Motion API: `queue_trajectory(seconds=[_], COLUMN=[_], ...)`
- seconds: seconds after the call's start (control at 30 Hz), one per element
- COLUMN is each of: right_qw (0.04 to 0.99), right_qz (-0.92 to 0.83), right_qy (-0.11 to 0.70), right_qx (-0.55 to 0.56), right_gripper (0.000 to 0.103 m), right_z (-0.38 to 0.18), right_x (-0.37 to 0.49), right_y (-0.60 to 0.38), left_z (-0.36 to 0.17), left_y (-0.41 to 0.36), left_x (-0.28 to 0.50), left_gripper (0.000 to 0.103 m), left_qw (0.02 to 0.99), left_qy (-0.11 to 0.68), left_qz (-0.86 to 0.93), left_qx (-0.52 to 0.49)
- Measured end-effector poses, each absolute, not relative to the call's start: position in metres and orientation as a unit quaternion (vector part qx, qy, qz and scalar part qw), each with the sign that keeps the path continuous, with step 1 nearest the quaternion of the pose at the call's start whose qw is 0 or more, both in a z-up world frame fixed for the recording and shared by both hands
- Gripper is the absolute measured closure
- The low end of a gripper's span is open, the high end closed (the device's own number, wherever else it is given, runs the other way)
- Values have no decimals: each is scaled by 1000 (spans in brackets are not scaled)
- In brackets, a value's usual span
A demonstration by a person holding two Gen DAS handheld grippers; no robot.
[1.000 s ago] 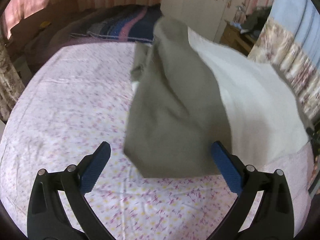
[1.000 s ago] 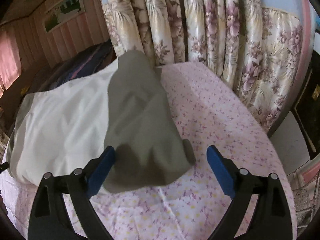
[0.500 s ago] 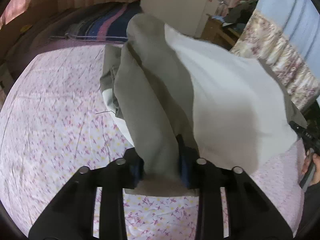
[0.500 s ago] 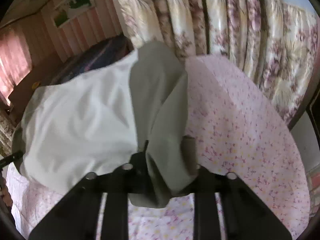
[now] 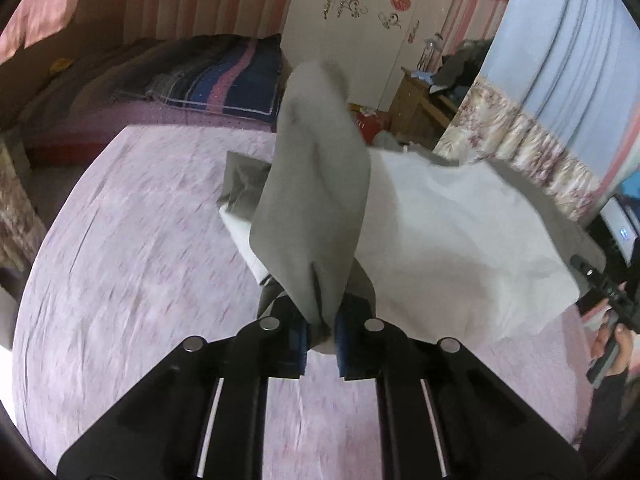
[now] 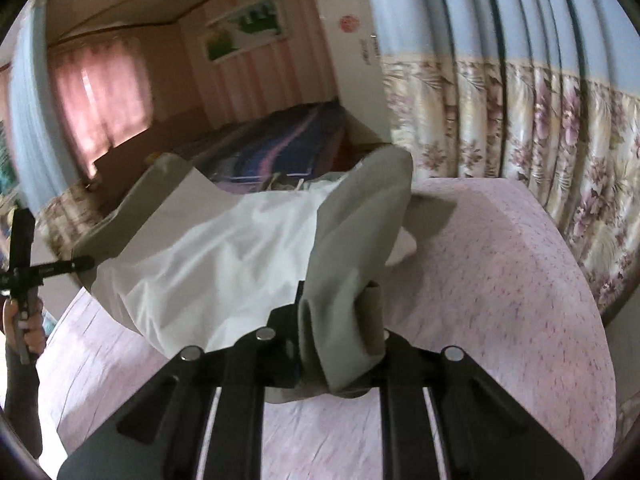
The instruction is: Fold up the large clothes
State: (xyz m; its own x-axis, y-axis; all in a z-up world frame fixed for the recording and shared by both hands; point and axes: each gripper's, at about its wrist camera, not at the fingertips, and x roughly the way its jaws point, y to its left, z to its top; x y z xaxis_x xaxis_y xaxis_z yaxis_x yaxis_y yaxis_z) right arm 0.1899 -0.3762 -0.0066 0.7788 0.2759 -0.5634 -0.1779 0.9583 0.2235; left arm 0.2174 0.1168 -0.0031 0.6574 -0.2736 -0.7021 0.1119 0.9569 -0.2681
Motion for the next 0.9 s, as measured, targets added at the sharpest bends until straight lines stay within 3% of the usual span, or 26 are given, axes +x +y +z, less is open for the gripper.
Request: queue_trajectory(seconds=[0.1,0.2,0.3,0.33,0.47,0.53,0.57,0.67,0.8,0.87,0.9], right_qw=[933,912,887,887,893,904,910,921,913,902,899], right_qz=[124,106,98,99,87,80,71,42,40,39,36], right_qy=[331,390,445,445,429,409,396,375,394,423,432], right_qx=[64,74,68,76,106,101,101,93,99,80,70], right_gripper=[89,84,66,59,51,48,47,32,31,31,31], right_z=[-17,-57,-95,-96,-64,-40,-26,-6,-14,-28,-31], right_x=[166,168,178,178,175,171,174,195,245,278,288], right_y=[-378,-394,-398,-401,-426,-433,-439,-441,-425,-412,-409], left_z=[-21,-58,-85,-86,-69,-48,-39,-23,-28,-33,-35], left_y=[135,141,130,128,134,139,140,135,118,107,103], left_x=[184,178,179,179,182,189,195,226,281,305,314], left_gripper=[92,84,62,59,33,10,7,5,7,15,32], left_qw=[893,873,876,882,896,907,910,910,899,887,881], left_qy=[419,455,466,459,438,420,413,410,433,455,465], left_qz=[-102,-102,-75,-65,-38,-28,-31,-51,-64,-78,-87], left_qx=[-129,-144,-100,-86,-56,-35,-31,-27,-11,-13,-14])
